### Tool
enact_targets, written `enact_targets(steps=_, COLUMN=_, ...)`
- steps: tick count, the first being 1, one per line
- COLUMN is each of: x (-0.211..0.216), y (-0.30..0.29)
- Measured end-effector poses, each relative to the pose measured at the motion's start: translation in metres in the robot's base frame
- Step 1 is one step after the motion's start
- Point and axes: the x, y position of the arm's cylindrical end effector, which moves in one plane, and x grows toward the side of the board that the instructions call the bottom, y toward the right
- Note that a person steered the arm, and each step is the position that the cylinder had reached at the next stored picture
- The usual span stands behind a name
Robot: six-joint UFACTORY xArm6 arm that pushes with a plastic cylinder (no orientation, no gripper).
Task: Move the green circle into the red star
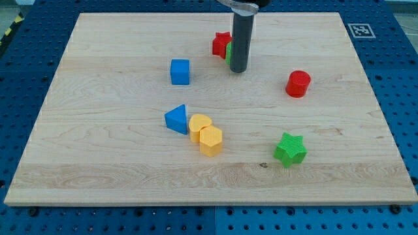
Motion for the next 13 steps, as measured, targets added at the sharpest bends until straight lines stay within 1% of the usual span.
enact_targets(steps=2, x=-0.019, y=0.007)
enact_targets(steps=3, x=-0.016, y=0.023)
enact_targets(steps=4, x=-0.023, y=0.033)
enact_targets(steps=6, x=-0.081, y=0.058)
enact_targets(steps=7, x=-0.111, y=0.060)
enact_targets(steps=8, x=-0.149, y=0.060)
enact_targets(steps=9, x=-0.171, y=0.053)
enact_targets(steps=10, x=-0.171, y=0.037)
enact_targets(steps=13, x=-0.169, y=-0.055)
